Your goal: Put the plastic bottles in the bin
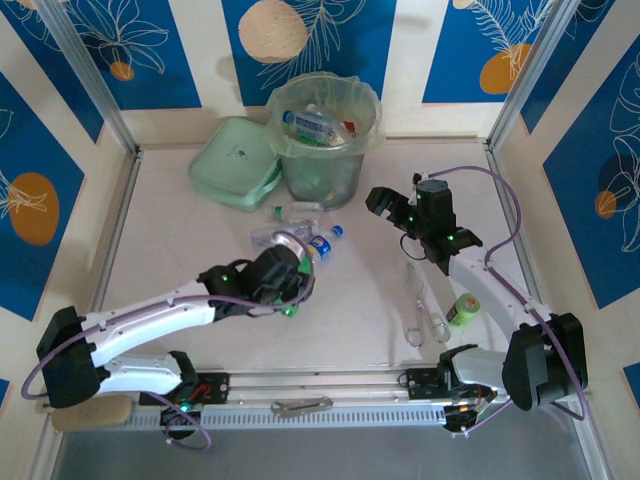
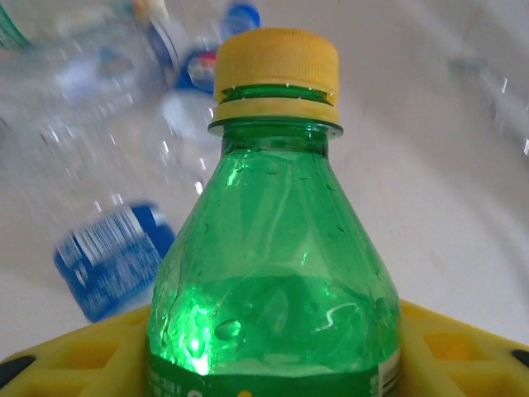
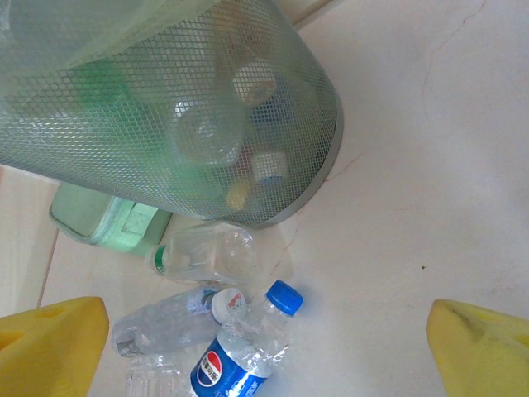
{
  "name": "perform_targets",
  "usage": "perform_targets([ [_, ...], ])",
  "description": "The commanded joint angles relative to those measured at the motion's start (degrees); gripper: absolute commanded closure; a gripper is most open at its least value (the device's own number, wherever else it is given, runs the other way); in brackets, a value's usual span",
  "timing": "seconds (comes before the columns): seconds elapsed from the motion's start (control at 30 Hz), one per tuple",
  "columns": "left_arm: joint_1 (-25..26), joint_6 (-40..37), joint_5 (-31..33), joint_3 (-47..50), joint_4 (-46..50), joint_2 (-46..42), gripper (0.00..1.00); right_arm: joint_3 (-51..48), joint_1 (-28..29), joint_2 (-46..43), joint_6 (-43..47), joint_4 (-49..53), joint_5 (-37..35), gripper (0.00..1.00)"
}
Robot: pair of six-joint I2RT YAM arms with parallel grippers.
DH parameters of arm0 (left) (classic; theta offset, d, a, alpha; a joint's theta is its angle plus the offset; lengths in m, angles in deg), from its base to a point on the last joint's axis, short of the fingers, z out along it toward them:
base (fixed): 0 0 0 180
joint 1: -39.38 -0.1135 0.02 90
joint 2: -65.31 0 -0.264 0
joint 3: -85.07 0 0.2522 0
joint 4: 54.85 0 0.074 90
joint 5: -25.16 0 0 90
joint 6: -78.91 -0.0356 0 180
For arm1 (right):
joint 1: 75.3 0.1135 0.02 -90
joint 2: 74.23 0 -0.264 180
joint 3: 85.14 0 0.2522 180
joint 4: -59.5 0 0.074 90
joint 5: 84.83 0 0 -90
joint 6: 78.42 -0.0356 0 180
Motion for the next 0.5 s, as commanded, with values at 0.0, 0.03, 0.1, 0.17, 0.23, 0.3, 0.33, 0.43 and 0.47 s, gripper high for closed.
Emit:
perform_targets([
  [0.0, -3.0, -1.0, -1.5, -2.6, -11.1, 0.2, 0.57, -1.1, -0.2, -0.8, -1.3, -1.0, 0.9, 0.01],
  [0.03, -3.4, -1.6, -1.2, -3.4, -13.8, 0.9, 0.58, -1.2, -0.2, -0.8, -1.3, -1.2, 1.0, 0.01],
  [0.1, -4.0, -3.8, -1.0, -6.9, -18.7, 3.3, 0.58, -1.3, -0.3, -0.8, -1.4, -1.6, 1.2, 0.01],
  [0.17, -4.6, -6.5, -2.0, -11.2, -21.2, 5.7, 0.58, -1.3, -0.3, -0.6, -1.3, -1.3, 1.4, 0.01],
  [0.23, -5.6, -8.9, -3.8, -15.3, -23.1, 7.6, 0.58, -1.3, -0.4, -0.6, -1.3, -1.1, 1.8, 0.01],
  [0.3, -7.6, -10.3, -7.3, -19.2, -25.0, 9.4, 0.59, -1.6, -0.4, -0.7, -1.5, -1.1, 1.9, 0.01],
  [0.33, -8.6, -10.5, -8.8, -20.9, -25.6, 10.3, 0.59, -2.0, -0.4, -0.8, -1.7, -1.3, 2.0, 0.01],
  [0.43, -11.6, -11.5, -12.2, -26.1, -27.4, 13.1, 0.6, -3.2, -0.6, -1.3, -2.3, -2.2, 2.2, 0.01],
  [0.47, -12.5, -12.4, -12.4, -27.7, -27.9, 14.1, 0.6, -3.3, -0.6, -1.4, -2.5, -2.2, 2.3, 0.01],
])
